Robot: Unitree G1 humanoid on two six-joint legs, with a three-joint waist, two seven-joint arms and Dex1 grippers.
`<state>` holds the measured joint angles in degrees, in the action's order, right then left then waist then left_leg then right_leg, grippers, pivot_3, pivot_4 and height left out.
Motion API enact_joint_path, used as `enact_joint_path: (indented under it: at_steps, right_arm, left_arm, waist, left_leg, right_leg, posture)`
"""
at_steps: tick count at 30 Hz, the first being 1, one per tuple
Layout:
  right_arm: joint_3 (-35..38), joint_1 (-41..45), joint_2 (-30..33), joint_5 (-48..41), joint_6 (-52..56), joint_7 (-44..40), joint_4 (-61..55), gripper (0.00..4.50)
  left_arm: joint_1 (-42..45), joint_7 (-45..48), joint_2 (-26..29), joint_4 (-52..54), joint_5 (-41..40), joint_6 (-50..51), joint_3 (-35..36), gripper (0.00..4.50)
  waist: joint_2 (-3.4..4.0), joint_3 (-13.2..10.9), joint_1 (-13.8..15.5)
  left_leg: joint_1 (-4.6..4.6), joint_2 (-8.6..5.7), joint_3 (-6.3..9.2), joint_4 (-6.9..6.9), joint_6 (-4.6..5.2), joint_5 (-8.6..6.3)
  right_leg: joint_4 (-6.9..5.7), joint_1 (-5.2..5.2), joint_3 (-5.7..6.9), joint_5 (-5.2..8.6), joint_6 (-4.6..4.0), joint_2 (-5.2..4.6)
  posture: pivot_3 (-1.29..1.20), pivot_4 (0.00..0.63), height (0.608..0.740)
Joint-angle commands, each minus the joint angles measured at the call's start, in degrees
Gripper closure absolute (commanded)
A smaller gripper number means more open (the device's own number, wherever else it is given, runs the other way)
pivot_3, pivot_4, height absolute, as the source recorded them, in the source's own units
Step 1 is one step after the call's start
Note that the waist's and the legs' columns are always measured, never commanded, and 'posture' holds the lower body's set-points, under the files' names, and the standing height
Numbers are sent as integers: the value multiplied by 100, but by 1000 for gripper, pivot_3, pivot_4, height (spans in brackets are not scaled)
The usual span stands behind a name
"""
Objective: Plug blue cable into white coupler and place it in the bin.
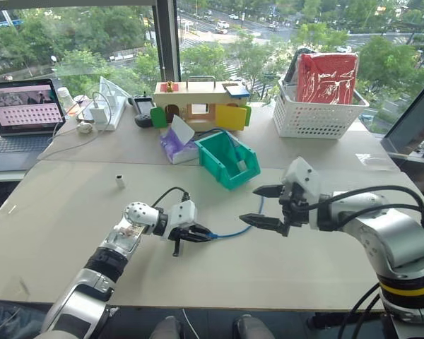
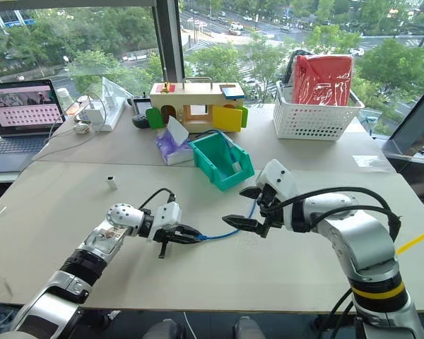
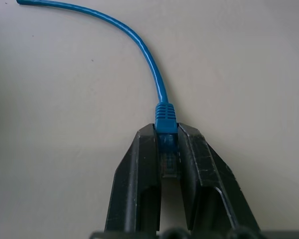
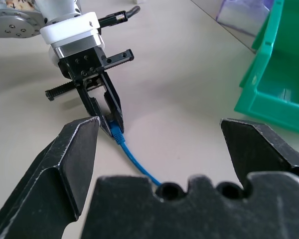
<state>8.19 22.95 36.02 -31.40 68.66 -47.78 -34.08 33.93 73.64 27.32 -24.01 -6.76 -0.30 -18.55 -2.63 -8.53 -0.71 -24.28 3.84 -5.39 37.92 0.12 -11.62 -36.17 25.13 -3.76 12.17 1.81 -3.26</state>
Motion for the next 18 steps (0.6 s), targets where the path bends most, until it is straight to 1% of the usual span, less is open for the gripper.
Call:
enact_joint_path:
  at_steps: [1,2,4,6,7,8,9,10,12,14,15,18]
  right_arm:
    - [1088,-539,-651,-981,1519,308,-763,0]
    - [1369,-692,-971,-1129,1937,404,-933,0]
    - [1796,-947,-1625,-1389,2343,829,-1098,0]
    - [2145,-1275,-2617,-1704,2384,1573,-1217,0]
    - [2299,-1347,-3085,-1838,2384,1923,-1280,0]
    - [2403,-1374,-3386,-1983,2384,2211,-1320,0]
    - [2632,-1360,-3964,-2129,2384,2589,-1358,0]
    - [2770,-1399,-4409,-2173,2384,2949,-1390,0]
    - [2964,-1470,-5035,-2285,2384,3566,-1420,0]
    - [3197,-1443,-5558,-2366,2384,4096,-1382,0]
    - [3292,-1396,-5709,-2467,2384,4309,-1350,0]
    - [3432,-1306,-5857,-2848,2361,4797,-1154,0]
  left_arm:
    - [-52,-322,-211,503,-292,621,264,4397]
    - [-98,-343,-284,742,-450,831,314,4397]
    - [-183,-384,-401,1158,-703,1201,405,4397]
    - [-231,-554,-529,1529,-862,1539,476,4397]
    - [-266,-597,-551,1689,-883,1633,469,4397]
    - [-289,-622,-552,1801,-896,1703,461,4397]
    - [-326,-681,-581,1943,-946,1822,467,4397]
    - [-374,-761,-618,2097,-983,1928,458,4397]
    - [-465,-865,-652,2357,-1029,2052,418,4397]
    - [-562,-963,-682,2602,-1061,2170,373,4397]
    - [-586,-999,-692,2678,-1071,2227,366,4397]
    - [-651,-1017,-687,2826,-1096,2331,333,4397]
  waist:
    - [-1,1,3]
    - [-1,1,3]
    - [-1,1,4]
    - [-1,1,0]
    - [-1,2,-5]
    - [0,2,-21]
    - [6,4,-45]
    - [7,5,-60]
    - [18,7,-64]
    - [16,9,-55]
    - [16,9,-51]
    - [17,8,-57]
  left_leg:
    - [-1,0,5,0,0,0]
    - [-4,-1,9,0,0,0]
    - [-11,-2,16,1,0,0]
    - [-12,-3,20,4,0,0]
    - [-11,-2,26,4,0,0]
    - [-10,-2,29,5,0,0]
    - [-9,-1,31,5,0,0]
    - [-8,-1,35,5,0,0]
    - [-5,-4,41,9,0,1]
    - [-3,-10,45,8,0,1]
    - [-5,-12,45,8,0,1]
    - [-6,-12,45,8,0,1]
  right_leg:
    - [-2,-2,1,0,0,0]
    - [0,-1,3,0,1,1]
    - [-2,1,6,0,1,0]
    - [-3,2,7,0,2,0]
    - [-3,-1,9,0,3,1]
    - [-4,-1,11,0,3,3]
    - [-7,0,11,0,3,4]
    - [-9,1,9,0,2,6]
    - [-7,-2,5,0,4,8]
    - [-2,-12,9,-1,4,2]
    - [-1,-12,9,-1,4,1]
    - [-1,-9,9,0,4,1]
  posture:
    - [0,150,737]
    - [0,150,737]
    - [0,150,737]
    - [0,150,737]
    - [0,150,737]
    - [0,150,737]
    - [0,150,737]
    - [0,150,737]
    - [0,150,737]
    - [0,150,737]
    - [0,150,737]
    - [0,150,737]
